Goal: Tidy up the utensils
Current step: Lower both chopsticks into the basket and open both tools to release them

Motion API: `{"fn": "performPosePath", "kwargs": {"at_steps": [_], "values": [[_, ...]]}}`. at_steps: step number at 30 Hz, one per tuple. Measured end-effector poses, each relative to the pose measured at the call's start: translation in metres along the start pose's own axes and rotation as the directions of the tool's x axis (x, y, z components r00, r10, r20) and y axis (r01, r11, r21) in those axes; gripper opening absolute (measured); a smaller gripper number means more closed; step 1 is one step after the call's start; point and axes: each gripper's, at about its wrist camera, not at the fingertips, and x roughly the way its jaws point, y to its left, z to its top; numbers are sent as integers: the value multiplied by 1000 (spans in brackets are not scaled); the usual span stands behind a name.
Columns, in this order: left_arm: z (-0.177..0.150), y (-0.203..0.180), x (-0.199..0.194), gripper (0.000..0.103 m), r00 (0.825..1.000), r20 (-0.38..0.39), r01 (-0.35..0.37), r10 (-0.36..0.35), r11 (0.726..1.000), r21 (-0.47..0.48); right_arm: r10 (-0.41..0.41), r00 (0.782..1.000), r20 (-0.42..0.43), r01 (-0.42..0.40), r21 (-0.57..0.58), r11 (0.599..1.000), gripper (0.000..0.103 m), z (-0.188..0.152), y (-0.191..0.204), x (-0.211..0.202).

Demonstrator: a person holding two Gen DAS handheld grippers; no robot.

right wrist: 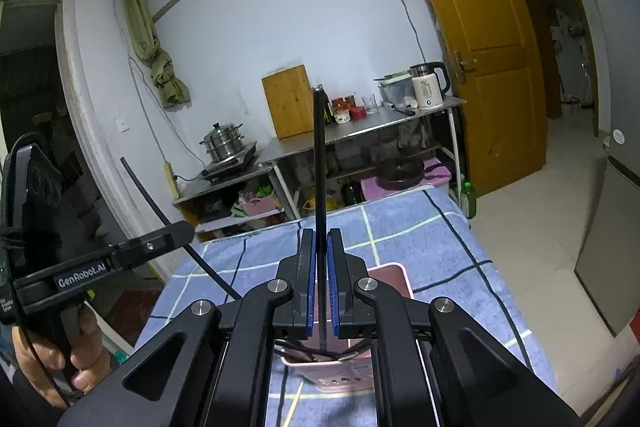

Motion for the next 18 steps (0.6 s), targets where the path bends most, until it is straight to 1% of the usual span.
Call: {"fn": "performPosePath", "kwargs": {"at_steps": [3, 11, 14, 18], "values": [[-5, 3, 16, 6, 1000, -27, 3, -3, 1000, -9, -7, 1000, -17, 7, 6, 1000, 5, -4, -3, 14], [-16, 7, 44, 6, 998, -58, -18, 18, 1000, -1, -39, 998, -44, 37, -34, 999, 5, -14, -1, 41], [-20, 11, 51, 6, 997, -73, -19, 18, 1000, -7, -52, 997, -60, 49, -49, 998, 5, -21, -4, 49], [-21, 11, 53, 6, 997, -71, -23, 23, 1000, -1, -74, 994, -80, 69, -68, 995, 5, -28, -5, 58]]}}
